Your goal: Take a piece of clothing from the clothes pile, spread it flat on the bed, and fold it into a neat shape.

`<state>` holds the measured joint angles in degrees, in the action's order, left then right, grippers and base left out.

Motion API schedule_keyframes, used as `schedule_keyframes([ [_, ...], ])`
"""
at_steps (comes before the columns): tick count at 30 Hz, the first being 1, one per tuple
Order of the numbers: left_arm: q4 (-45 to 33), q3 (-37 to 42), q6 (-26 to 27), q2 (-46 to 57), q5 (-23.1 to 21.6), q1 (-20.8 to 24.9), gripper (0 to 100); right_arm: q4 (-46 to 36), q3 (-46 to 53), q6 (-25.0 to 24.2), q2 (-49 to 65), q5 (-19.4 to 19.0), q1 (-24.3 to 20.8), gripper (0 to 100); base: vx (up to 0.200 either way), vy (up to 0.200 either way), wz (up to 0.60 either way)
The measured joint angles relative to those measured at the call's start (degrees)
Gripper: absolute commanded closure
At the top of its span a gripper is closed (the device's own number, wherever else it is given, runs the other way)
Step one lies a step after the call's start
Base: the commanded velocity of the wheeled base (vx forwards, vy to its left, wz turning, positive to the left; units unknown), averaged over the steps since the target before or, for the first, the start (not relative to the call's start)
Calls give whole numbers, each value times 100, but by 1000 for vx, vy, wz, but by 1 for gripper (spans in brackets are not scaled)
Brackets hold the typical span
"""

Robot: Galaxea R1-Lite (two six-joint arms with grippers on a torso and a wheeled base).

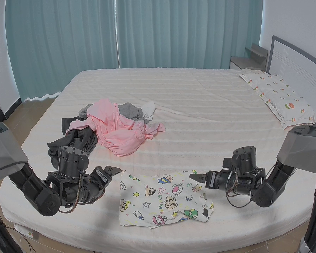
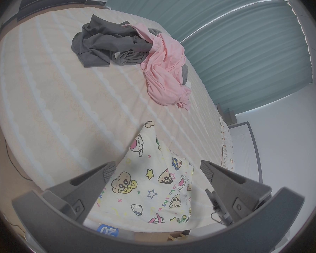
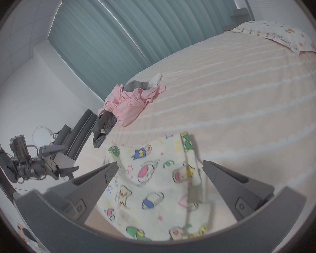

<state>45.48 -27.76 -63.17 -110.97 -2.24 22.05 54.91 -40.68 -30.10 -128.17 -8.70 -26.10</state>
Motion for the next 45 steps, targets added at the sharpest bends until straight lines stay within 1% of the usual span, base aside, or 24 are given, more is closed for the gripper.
schedule_keyframes([
  [3, 138, 34, -2, -71, -71, -6, 0, -433, -542, 10, -293, -104, 22, 0, 0, 0, 0],
  [5, 393, 72, -5, -155, -119, -17, 0, -617, -861, 22, -529, -167, 37, 0, 0, 0, 0],
  [8, 827, 174, -2, -293, -158, -30, 0, -750, -1143, 40, -785, -308, 80, 0, 0, 0, 0],
  [11, 1044, 284, 0, -424, -178, -41, 0, -811, -1292, 46, -947, -460, 107, 0, 0, 0, 0],
  [20, 1103, 345, 6, -601, -183, -48, 0, -1095, -1535, 55, -1130, -486, 124, 0, 0, 0, 0],
  [24, 1106, 345, 2, -625, -180, -52, 0, -1545, -1788, 57, -1168, -568, 122, 0, 0, 0, 0],
  [25, 1109, 343, 4, -634, -183, -52, 0, -1642, -1871, 57, -1174, -580, 118, 100, 0, 0, 0],
  [30, 1109, 332, 6, -664, -177, -56, 0, -1824, -2150, 51, -1209, -588, 91, 100, 0, 0, 0],
  [39, 1109, 321, 9, -683, -172, -69, 0, -1785, -2159, 33, -1224, -566, 243, 100, 0, 0, 0],
  [45, 1112, 318, 28, -686, -152, -72, 0, -1621, -2159, -6, -1185, -218, 413, 100, 0, 0, 0],
])
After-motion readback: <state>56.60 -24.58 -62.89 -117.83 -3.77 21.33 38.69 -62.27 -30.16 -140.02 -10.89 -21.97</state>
